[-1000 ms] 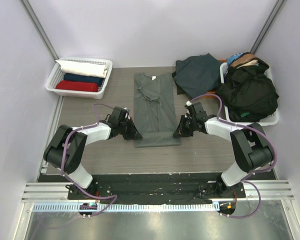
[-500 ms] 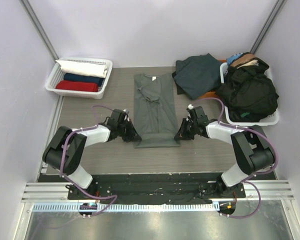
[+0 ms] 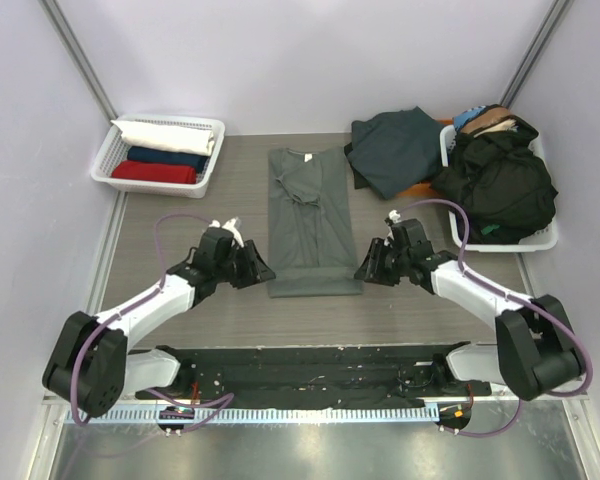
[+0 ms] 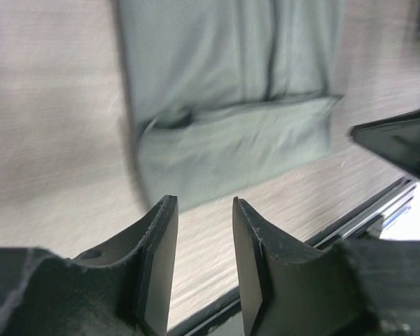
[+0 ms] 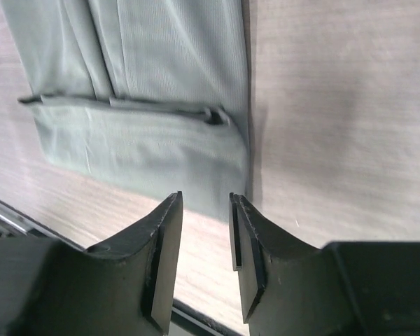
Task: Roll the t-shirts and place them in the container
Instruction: Roll the T-shirt to the center of the board.
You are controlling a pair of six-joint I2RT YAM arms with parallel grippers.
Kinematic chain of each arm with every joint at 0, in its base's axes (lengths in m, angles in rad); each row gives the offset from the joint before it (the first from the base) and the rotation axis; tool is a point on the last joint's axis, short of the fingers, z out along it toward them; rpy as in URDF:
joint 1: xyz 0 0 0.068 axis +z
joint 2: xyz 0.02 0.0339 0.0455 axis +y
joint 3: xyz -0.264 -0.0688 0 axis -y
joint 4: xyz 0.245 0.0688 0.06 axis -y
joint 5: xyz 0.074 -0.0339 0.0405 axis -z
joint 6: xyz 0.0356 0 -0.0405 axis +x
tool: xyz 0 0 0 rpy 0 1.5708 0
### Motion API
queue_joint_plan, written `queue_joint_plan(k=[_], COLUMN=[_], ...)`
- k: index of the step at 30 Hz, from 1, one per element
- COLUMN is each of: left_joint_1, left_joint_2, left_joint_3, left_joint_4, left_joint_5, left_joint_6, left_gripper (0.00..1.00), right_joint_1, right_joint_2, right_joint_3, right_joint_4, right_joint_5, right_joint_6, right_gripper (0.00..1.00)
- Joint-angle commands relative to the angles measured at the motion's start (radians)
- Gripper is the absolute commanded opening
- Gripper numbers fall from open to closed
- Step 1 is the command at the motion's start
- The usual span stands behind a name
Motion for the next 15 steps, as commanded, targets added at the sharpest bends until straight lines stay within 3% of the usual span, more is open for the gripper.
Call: queue_joint_plan(k=[1,6,15], left_joint_1=[-0.018,-0.064,-0.079], left_joint_2=[-0.055,-0.042,0.055], left_joint_3=[-0.074,-0.097,-0.096], left_joint_4=[-0.052,-0.049,0.007], left_joint_5=[-0.029,-0.069,-0.064], left_joint_6=[0.024,0.016,0.006], left_gripper=[0.43,0.5,0.44], right_joint_1=[0.006,0.009,0.013], right_joint_2=[-0.08,-0.051,0.04], right_joint_3=[-0.034,-0.048,-0.047], right_joint_4=[-0.06,-0.067,-0.022], right_joint_5=[0.02,0.011,-0.017], right_joint_6=[-0.062,-0.071,-0.081], right_gripper=[0.4,0.41,0.36])
